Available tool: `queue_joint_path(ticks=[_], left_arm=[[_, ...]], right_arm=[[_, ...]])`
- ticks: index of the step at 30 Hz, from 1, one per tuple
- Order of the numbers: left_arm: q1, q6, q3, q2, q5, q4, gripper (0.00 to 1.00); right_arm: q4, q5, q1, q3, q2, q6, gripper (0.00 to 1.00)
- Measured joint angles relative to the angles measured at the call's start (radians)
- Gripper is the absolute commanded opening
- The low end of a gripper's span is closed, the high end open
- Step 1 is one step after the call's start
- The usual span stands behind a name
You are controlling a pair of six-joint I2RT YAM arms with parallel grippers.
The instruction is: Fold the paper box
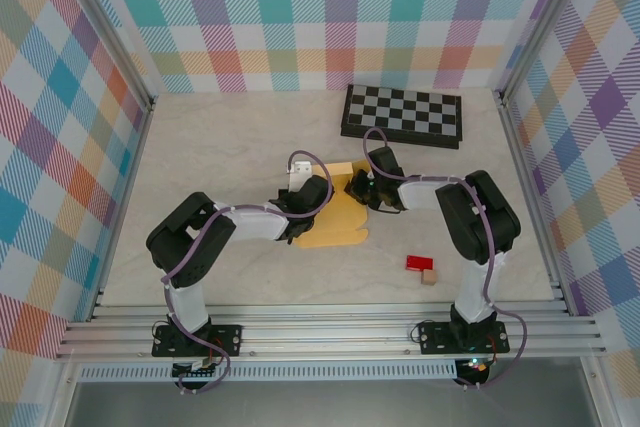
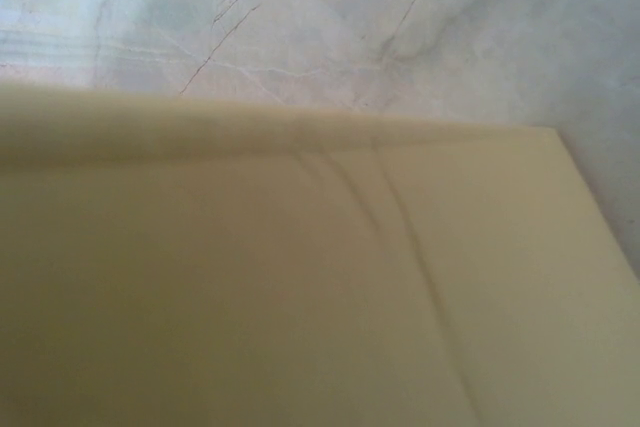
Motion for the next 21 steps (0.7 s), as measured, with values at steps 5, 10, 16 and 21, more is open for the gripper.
queue_joint_path(ticks=[5,10,16,21], left_arm=[[0.000,-0.003,0.000,0.000,-0.001,0.000,0.00],[0.000,-0.002,0.000,0.000,-0.002,0.000,0.00],[0.000,0.005,0.000,0.000,-0.003,0.000,0.00],[0.000,0.024,0.000,0.000,-0.003,0.002,0.00]], right_arm=[[-0.024,0.019,0.005,0.010,-0.003,0.000,0.12],[-0.079,0.027,0.003,-0.001,-0.054,-0.034,0.15],[-0.211,0.000,-0.027,0.000,-0.196,-0.188,0.18],[-0.319,-0.013,-0.126,0.008,-0.339,-0.376,0.24]])
